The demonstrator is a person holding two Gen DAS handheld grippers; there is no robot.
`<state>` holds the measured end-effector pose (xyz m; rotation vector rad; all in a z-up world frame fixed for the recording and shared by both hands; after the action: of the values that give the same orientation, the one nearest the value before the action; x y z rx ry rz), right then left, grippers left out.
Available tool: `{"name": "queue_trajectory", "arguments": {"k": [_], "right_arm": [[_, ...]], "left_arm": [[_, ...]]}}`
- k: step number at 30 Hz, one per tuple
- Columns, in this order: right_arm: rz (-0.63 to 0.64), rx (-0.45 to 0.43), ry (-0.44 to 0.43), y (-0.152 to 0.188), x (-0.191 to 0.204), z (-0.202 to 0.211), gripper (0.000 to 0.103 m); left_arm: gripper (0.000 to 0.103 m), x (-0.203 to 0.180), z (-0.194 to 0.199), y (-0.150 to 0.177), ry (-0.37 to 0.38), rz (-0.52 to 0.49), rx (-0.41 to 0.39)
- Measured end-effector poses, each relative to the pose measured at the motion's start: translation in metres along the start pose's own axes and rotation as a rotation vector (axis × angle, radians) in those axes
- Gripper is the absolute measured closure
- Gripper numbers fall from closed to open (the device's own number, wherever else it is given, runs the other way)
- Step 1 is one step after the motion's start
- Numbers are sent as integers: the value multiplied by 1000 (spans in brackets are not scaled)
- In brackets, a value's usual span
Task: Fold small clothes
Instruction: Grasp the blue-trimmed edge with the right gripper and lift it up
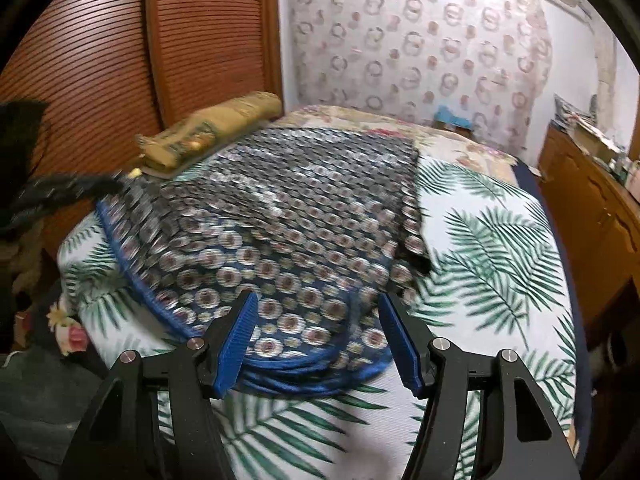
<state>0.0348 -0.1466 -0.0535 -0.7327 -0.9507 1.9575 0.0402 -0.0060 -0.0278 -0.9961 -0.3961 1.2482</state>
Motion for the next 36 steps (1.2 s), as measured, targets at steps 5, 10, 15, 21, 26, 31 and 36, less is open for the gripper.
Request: {"name": "queue_trajectory", "arguments": {"k": [5,10,15,21,26,31,36], "right_arm": [[32,-14,-70,-6,13,2,38],[61,11,-89,-6,18,-11,38],[75,80,-39,1,5,-33,38],[74,130,12,9,-18,-47,38],[66,157,22,18,-27,-50,38],[72,129,20,17,-22,-47,38],[112,116,22,16,-13,-40,38]], "left_arm": [[100,1,-19,-38,1,1,-43],[100,7,-31,-55,-28,11,-63],[100,14,-30,-56,-45,22,-79],[100,18,-29,-54,-56,31,-83],[100,21,-29,-54,-63,43,-85],[100,22,-29,-54,-63,41,-84],[100,24,-31,-55,-67,38,-83]]}}
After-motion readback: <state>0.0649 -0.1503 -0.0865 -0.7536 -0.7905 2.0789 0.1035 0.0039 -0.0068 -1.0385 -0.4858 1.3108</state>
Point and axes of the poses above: each gripper's, at about its wrist camera, not at the fingertips, and z roughly against the way its jaws point, x to its left, y to its underside, the point moved 1 cm from there along -z, roughly the way its jaws point, and after that the axes turned 7 degrees about z, right-handed, at the moved point
